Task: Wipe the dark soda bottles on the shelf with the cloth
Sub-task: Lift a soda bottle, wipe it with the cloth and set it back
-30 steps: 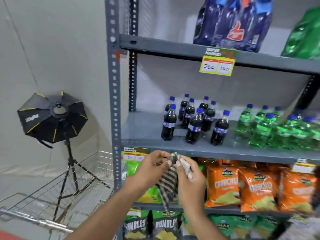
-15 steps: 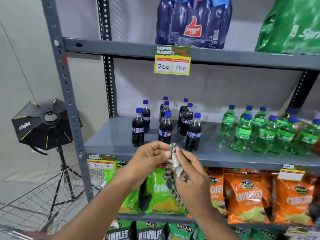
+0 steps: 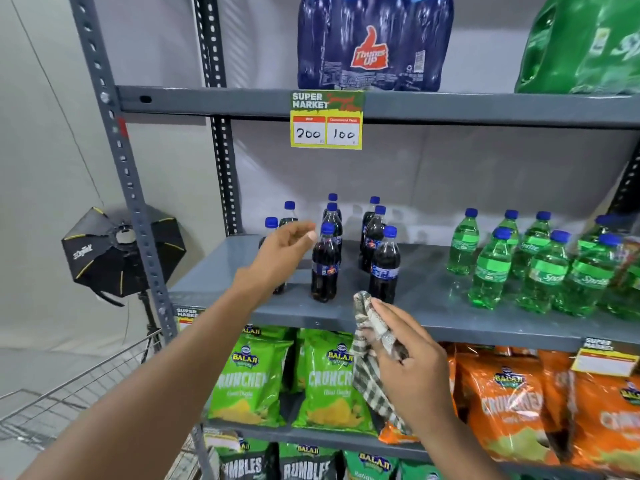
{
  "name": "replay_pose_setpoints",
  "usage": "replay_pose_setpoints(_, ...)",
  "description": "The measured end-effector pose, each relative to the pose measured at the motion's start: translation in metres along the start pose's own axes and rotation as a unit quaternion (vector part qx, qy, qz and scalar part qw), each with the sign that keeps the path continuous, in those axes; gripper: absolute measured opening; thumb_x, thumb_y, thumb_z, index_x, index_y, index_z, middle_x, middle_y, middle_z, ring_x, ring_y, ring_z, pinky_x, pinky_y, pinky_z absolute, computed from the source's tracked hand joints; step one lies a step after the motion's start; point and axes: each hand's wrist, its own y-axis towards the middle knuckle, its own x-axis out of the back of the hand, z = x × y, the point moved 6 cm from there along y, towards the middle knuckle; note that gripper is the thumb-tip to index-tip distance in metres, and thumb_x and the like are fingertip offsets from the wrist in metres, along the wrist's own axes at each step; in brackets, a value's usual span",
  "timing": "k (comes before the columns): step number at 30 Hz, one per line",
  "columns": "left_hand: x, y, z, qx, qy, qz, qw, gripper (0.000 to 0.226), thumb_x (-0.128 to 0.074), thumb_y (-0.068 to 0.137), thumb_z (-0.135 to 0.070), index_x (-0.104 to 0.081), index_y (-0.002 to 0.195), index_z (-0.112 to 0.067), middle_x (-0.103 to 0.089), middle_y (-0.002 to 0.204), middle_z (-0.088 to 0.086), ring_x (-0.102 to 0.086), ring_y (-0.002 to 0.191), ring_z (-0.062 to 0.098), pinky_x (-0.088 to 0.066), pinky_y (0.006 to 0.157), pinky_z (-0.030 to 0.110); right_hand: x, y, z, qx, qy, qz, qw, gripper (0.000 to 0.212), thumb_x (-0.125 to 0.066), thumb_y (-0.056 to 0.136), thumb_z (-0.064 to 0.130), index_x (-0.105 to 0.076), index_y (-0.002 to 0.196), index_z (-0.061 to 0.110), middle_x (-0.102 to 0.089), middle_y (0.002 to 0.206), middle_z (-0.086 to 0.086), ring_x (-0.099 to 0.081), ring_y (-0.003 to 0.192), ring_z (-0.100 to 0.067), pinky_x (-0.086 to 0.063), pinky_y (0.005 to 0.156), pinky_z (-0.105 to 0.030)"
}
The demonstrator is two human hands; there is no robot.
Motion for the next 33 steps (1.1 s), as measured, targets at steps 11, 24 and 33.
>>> replay_pose_setpoints(11, -0.032, 0.053, 0.024, 0.038, 0.025, 0.141, 0.989, 0.032, -0.054, 0.099, -0.044, -0.063, 0.124, -0.025, -0.07, 0.12, -0.005, -0.06, 0.104, -0.002, -0.043, 0.088, 0.025, 0.037, -0.015, 0.008, -0.047, -0.034, -0.056, 0.997, 0.057, -0.078, 0.075, 0.017, -0.062, 0.127, 0.035, -0.054, 0.126, 0.043, -0.058, 0.094, 0.021, -0.043, 0.08, 0.002)
replay_pose_setpoints(24, -0.018, 0.055, -0.002, -0.049, -0.212, 0.103, 0.971, 0.025, -0.059, 0.098, -0.029, -0.074, 0.105, -0.01, -0.076, 0.111, 0.008, -0.071, 0.105, 0.022, -0.057, 0.087, 0.034, 0.024, -0.012, 0.01, -0.096, -0.044, -0.053, 0.993, 0.046, -0.074, 0.078, 0.025, -0.065, 0.123, 0.032, -0.052, 0.124, 0.048, -0.05, 0.118, 0.018, -0.037, 0.096, 0.0)
replay_pose_setpoints(33, -0.036, 0.024, -0.034, -0.007, -0.452, 0.194, 0.871, 0.029, -0.058, 0.093, -0.033, -0.068, 0.094, -0.007, -0.076, 0.105, 0.013, -0.071, 0.105, 0.025, -0.057, 0.091, 0.038, 0.022, 0.002, 0.025, -0.069, -0.067, -0.055, 0.994, 0.037, -0.07, 0.086, 0.02, -0.064, 0.122, 0.027, -0.055, 0.126, 0.034, -0.051, 0.119, 0.013, -0.035, 0.097, -0.001)
